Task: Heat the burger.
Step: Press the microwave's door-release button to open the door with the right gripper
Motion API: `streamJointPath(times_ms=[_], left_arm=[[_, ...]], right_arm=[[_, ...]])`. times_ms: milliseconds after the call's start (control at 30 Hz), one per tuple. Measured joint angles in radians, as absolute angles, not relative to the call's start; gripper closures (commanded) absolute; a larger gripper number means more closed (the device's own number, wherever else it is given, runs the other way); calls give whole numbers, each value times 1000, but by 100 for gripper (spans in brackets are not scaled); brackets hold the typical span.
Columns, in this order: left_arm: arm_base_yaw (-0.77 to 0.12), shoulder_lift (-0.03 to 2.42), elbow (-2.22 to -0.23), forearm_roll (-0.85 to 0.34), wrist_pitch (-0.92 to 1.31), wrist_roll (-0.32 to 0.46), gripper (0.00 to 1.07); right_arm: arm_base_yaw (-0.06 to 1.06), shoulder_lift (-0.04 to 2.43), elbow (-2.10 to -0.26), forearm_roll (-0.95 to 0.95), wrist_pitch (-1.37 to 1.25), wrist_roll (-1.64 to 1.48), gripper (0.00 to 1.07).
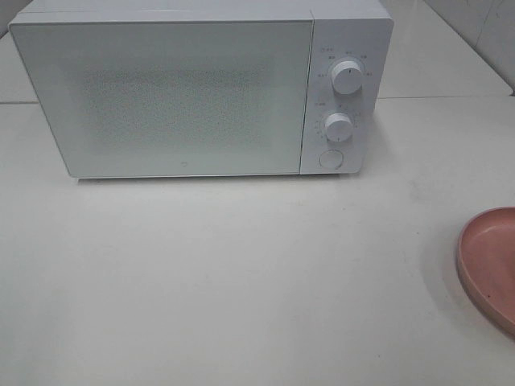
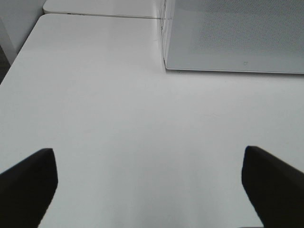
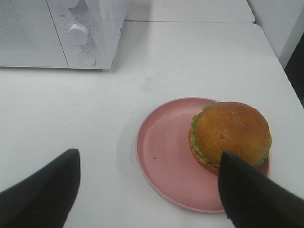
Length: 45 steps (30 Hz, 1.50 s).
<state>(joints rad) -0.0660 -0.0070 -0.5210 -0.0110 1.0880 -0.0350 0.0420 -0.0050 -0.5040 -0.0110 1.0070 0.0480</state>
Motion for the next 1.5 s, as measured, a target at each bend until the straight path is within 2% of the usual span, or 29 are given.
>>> streamJointPath(times_ms=[733,1167,1500], left_arm=[[-66,-7,-521,-11,1088,-35,9],[-66,-7,-521,-11,1088,-35,9],[-66,-7,-521,-11,1088,-35,9]], right_arm=[[42,3,-527,-11,1005,48,31],[42,214,-560,0,881,48,31],[42,390,-560,0,683,48,31]])
